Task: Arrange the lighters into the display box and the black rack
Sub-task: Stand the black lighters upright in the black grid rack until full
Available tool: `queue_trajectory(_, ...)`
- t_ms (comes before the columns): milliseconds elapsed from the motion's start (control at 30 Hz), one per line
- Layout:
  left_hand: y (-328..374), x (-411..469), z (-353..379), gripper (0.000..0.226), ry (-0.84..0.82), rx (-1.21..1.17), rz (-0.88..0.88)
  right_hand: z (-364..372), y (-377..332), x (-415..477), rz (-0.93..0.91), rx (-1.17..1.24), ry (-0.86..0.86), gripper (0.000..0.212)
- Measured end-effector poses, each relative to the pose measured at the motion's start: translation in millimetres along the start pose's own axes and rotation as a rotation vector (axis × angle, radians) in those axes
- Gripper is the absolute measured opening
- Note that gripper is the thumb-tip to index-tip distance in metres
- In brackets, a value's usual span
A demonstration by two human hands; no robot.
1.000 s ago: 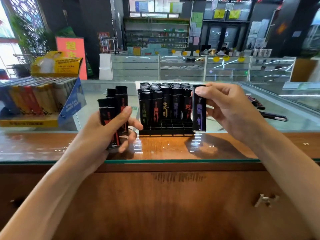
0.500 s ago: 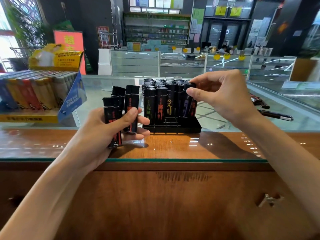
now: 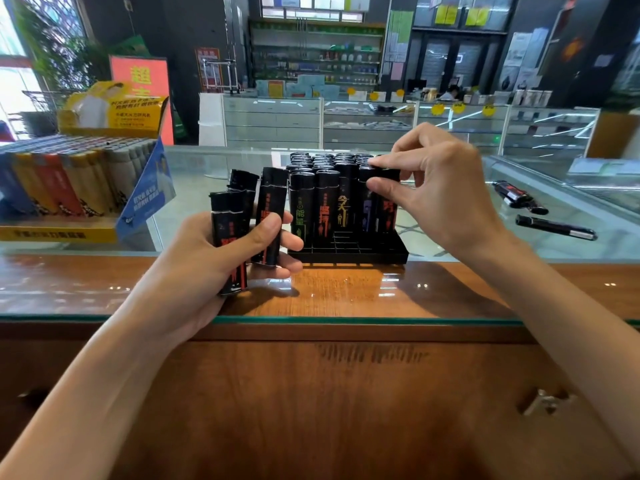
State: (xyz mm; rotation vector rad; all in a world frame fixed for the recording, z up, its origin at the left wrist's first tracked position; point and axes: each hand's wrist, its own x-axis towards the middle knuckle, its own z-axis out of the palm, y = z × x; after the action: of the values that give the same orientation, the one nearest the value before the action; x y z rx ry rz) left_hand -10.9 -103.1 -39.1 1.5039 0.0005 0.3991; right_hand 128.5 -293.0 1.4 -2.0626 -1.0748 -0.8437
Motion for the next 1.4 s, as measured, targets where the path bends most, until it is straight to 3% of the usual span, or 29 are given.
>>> queue_trajectory(567,2,-2,7,0.022,-0.077,0.054,0.017,3,-3,-6,-0.035,-0.065,0.029,0.035)
queue_trajectory(633,3,-3,10,0.022,-0.092,0.053,0.036,2,-12,-10,-0.037,0.037,0.037,0.03)
queue_trajectory(767,3,-2,16,0.02,-0.132,0.027,0.06,-1,-36,-12,0.049,0.491,-0.169,0.019)
queue_trajectory(933,1,-1,20,0.027,-0.16,0.101,0.092,3,-41,-9,0.133,0.736,-0.266,0.012)
queue_trajectory(1067,0,-1,15,0.024,-0.158,-0.01,0.055,2,-35,-7,0.188,0.82,-0.293,0.009)
queue_trajectory(1200,-1,1,9,0.023,-0.04,-0.078,0.028,-4,-27,-6,0.223,0.827,-0.284,0.015)
queue_trajectory(1400,0,1,4,0.021,0.002,0.001,0.052,-16,-12,-8,0.272,0.825,-0.239,0.016)
